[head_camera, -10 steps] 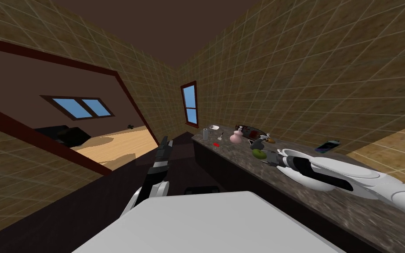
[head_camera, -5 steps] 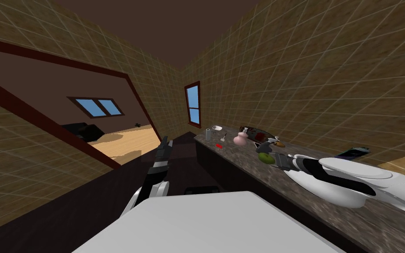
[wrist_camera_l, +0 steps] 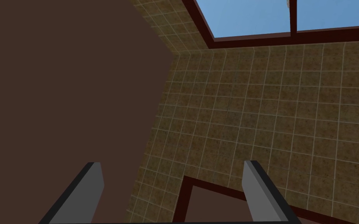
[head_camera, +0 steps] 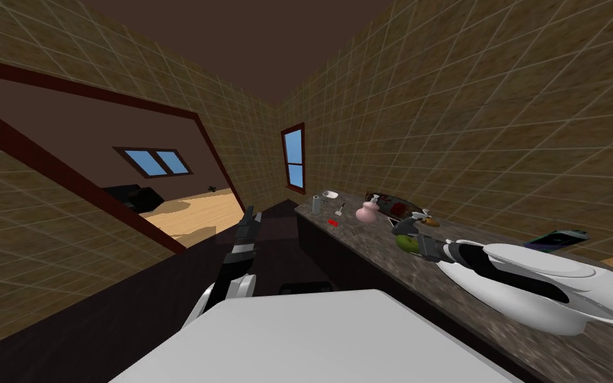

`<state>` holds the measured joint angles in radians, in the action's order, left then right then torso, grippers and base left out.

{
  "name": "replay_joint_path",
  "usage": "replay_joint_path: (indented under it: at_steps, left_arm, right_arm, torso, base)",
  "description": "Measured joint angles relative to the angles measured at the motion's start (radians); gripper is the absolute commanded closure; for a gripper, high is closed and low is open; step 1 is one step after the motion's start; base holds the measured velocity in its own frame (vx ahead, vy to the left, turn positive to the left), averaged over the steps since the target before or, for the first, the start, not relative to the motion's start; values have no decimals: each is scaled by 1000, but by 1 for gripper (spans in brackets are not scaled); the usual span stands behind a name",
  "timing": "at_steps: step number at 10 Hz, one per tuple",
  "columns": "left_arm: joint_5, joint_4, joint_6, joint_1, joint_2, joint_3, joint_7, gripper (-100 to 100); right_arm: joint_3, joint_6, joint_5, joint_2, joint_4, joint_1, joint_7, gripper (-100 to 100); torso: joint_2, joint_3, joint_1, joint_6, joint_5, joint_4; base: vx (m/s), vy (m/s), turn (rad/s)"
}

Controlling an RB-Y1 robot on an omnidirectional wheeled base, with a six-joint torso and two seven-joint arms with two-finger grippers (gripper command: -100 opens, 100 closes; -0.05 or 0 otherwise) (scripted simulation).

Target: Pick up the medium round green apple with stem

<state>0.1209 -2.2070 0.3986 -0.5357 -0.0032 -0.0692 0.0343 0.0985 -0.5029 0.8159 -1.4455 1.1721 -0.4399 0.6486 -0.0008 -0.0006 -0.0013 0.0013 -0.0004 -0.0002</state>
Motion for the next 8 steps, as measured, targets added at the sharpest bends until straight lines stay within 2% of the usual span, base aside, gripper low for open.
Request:
replay_joint_path:
  at_steps: [4, 5, 6, 7, 8]
  left_arm:
    - [0, 0, 0, 0, 0, 0, 0, 0]
    - [0, 0, 0, 0, 0, 0, 0, 0]
    - [0, 0, 0, 0, 0, 0, 0, 0]
    - [0, 0, 0, 0, 0, 0, 0, 0]
    - [0, 0, 0, 0, 0, 0, 0, 0]
  right_arm:
    - [0, 0, 0, 0, 0, 0, 0, 100]
    - [0, 0, 0, 0, 0, 0, 0, 0]
    - [0, 0, 0, 0, 0, 0, 0, 100]
    - [-4, -6, -3, -15, 7, 1, -6, 100]
    - [-5, -8, -3, -17, 7, 1, -8, 0]
  torso:
    - [2, 1, 1, 0, 0, 1]
    - [2, 1, 1, 0, 1, 1]
    - [2, 1, 1, 0, 1, 1]
    - [6, 3, 2, 1, 1, 1]
    - [6, 3, 2, 0, 1, 1]
  base:
    - [0, 0, 0]
    - [0, 0, 0]
    - [-58, 8, -132]
    - [-36, 5, -41]
    - [-5, 1, 2]
